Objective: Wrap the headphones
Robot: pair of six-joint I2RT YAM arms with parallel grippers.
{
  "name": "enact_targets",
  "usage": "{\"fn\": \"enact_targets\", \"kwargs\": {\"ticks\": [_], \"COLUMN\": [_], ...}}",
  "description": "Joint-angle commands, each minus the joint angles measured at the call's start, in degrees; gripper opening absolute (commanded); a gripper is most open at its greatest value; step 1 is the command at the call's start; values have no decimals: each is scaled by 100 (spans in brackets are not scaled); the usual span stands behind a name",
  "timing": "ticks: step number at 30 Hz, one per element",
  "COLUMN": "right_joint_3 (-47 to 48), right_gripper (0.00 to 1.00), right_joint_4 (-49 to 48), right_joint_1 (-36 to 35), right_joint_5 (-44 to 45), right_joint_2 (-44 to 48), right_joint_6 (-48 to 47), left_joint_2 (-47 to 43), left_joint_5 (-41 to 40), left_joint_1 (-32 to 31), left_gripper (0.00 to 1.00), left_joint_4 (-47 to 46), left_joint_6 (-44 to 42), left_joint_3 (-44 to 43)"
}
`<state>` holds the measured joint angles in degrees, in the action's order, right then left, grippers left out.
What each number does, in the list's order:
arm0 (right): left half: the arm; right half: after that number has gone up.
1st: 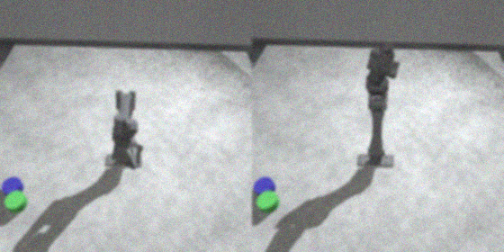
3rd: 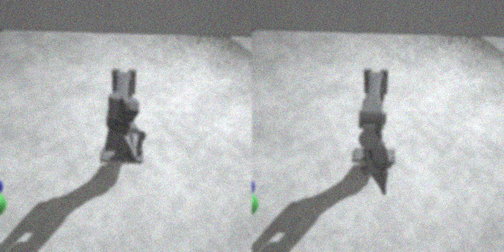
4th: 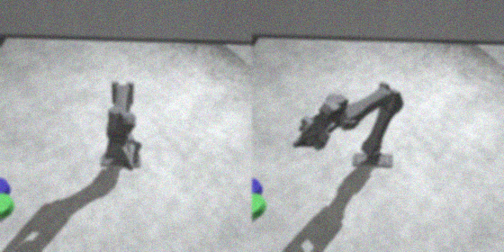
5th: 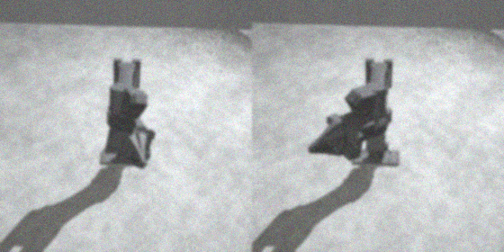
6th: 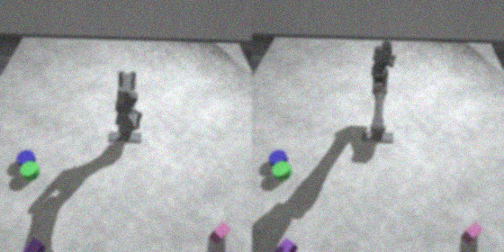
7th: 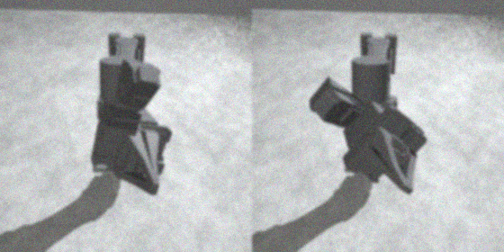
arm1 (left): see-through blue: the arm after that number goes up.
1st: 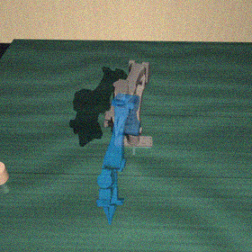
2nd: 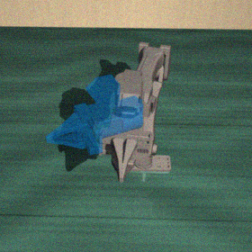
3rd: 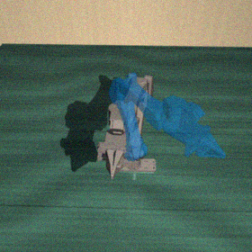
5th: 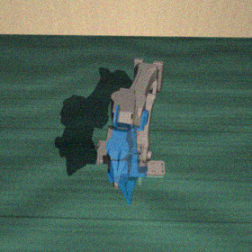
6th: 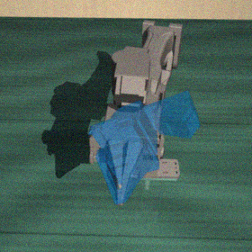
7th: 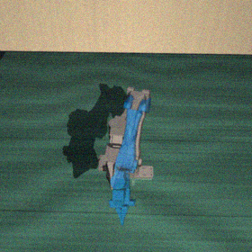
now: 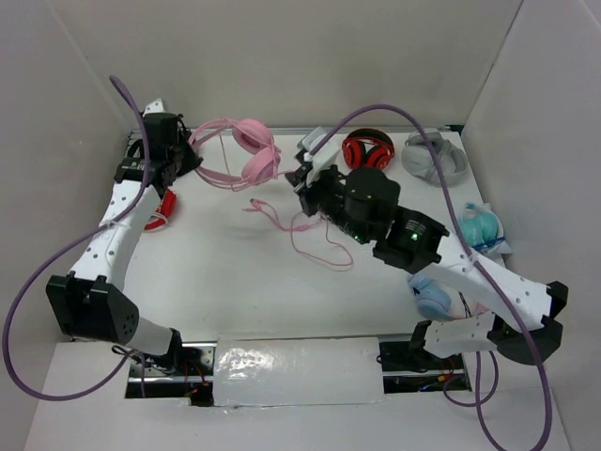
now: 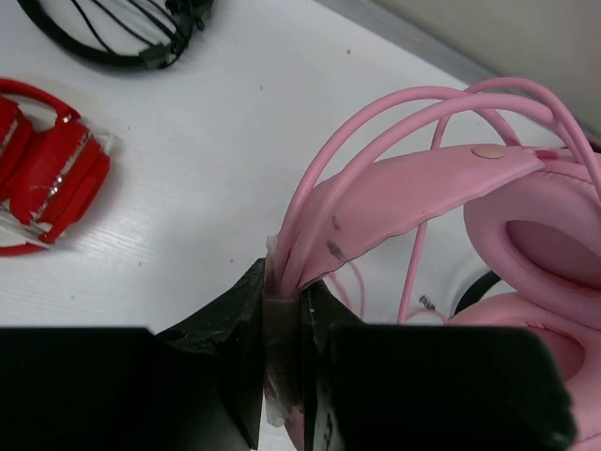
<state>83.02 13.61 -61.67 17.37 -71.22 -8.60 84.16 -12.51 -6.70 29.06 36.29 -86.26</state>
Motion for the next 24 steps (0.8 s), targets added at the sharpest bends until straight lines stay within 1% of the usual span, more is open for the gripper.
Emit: {"fn": "enact_targets", "kwargs": {"ticks": [1,5,7,8,9,11,12,13,15,16,19,22,23,24], "right_joint_3": [363,-57,-311,-391,-444,-445,-393,-392,-349,-287,64,284,354,416], "right_gripper": [0,0,0,0,0,0,0,0,0,0,0,0,0,0], "right_joint_4": [703,521,424,319,327,310,309,257,38,54,212,221,187,178], "right_joint_1": [216,462,533,611,638,665,682,726,1024,1138,1525,1579,1596,1623], "right_joint_5": [961,1234,1121,1007,797,636,628,602,234,67,-889,-1471,-1708,-1710], "right_joint_2": [415,1073,1338,1452,1549,1506,1384,1331,1173,1111,812,566,505,330], "right_joint_6": [-686,-511,-572,-625,-895,-1221,-1327,-1442,-1635,-1662,-1933,-2372,-2426,-2462], "left_joint_2": [-558,-585,-585,-585,-611,-690,-786,-831,-927,-971,-990,-832,-761,-769], "left_joint_5": [319,303,293,459,573,706,715,767,1056,1067,874,891,891,874], "left_joint_1": [28,37,46,37,-15,-164,-339,-428,-603,-683,-1007,-1254,-1455,-1561], "left_gripper": [0,0,0,0,0,0,0,0,0,0,0,0,0,0], "left_joint_4": [-1016,-841,-840,-875,-1050,-1252,-1523,-1596,-1640,-1701,-1720,-1518,-1474,-1508], "left_joint_6": [132,273,168,81,-155,-350,-656,-815,-1114,-1177,-1361,-1458,-1554,-1599], "left_joint_3": [249,180,188,249,311,565,679,898,1066,1285,1541,1533,1542,1638]}}
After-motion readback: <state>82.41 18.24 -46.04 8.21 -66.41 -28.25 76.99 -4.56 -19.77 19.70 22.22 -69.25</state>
